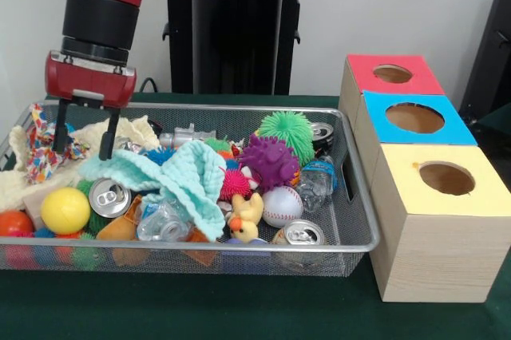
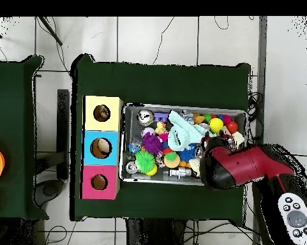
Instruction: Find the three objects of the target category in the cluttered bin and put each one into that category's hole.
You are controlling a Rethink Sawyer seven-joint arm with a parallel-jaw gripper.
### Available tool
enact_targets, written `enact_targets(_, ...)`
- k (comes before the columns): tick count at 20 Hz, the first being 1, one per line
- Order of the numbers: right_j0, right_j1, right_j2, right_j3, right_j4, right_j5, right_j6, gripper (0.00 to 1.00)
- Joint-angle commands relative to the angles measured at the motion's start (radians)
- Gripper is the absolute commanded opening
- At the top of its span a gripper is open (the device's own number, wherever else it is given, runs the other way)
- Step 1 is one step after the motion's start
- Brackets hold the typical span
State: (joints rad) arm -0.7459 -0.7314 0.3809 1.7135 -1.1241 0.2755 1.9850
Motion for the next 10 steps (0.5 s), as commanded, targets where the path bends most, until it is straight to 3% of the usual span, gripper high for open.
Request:
enact_targets(1,0.082,0.055,-0.117,-0.041,-0.100,0.007,0.055,1.00)
enact_targets(5,0.120,0.085,-0.177,-0.055,-0.108,-0.043,0.113,1.00)
enact_targets(10,0.040,0.020,-0.150,0.008,-0.057,-0.042,-0.009,1.00)
